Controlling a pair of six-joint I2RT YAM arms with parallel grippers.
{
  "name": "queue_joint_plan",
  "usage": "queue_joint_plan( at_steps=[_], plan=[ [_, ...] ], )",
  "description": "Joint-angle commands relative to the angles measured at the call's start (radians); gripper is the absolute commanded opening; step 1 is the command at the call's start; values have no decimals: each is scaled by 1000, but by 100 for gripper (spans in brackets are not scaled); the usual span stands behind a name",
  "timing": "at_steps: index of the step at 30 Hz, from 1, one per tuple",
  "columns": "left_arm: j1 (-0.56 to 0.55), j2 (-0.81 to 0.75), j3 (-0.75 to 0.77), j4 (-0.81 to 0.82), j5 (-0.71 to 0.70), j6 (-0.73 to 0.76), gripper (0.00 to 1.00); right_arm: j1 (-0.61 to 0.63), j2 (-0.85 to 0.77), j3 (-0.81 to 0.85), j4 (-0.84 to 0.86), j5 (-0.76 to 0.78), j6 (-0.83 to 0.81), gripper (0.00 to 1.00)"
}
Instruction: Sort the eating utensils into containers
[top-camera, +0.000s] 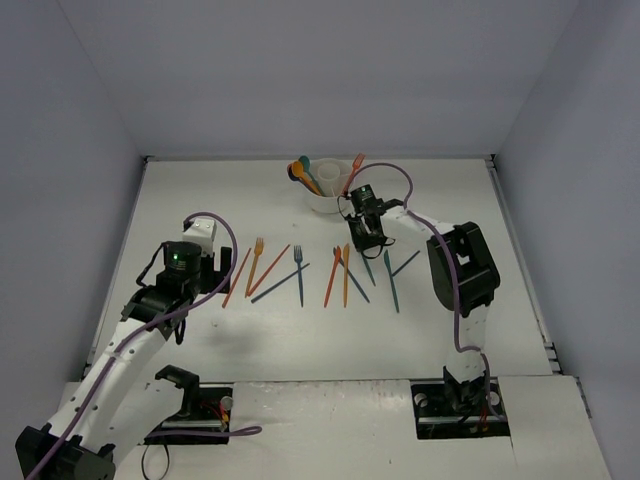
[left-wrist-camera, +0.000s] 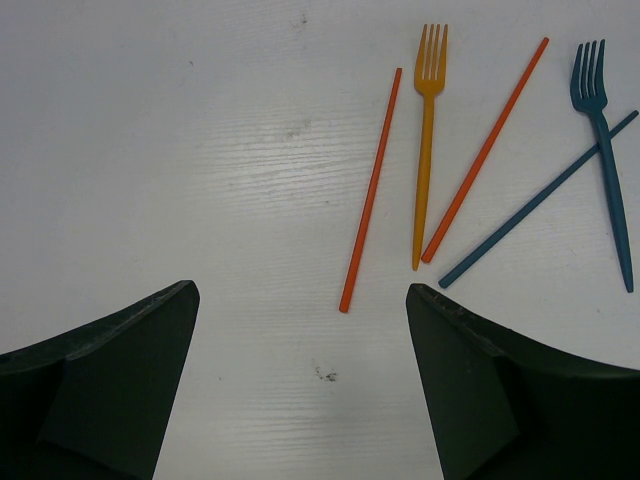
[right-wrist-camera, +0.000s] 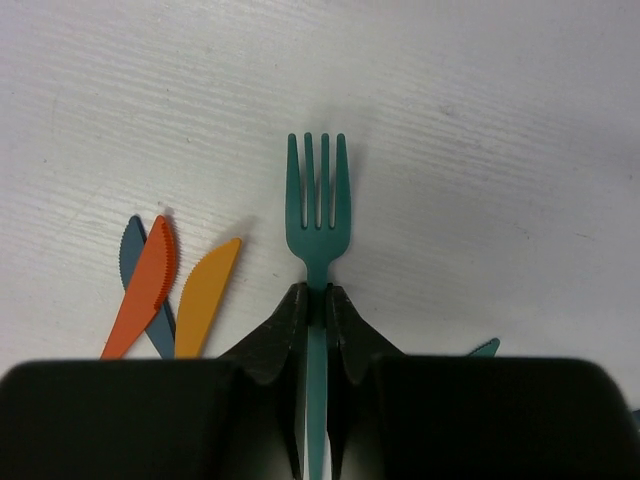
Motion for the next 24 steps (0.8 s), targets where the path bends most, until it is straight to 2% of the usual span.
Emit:
queue_joint_plan(
  at_steps=[1,8,13,24],
  plan=[
    [-7,3,48,37,-3,5,82,2,-40,66,-33,19,-14,0],
    [-7,5,50,36,-8,5,82,-2,-175,221,-18,42,35,0],
    [-7,4,49,33,-18,3,82,-3,-239,274,111,124,123,0],
    [-7,-1,52,32,-34,3,82,2,-275,92,752,409,290,0]
  ],
)
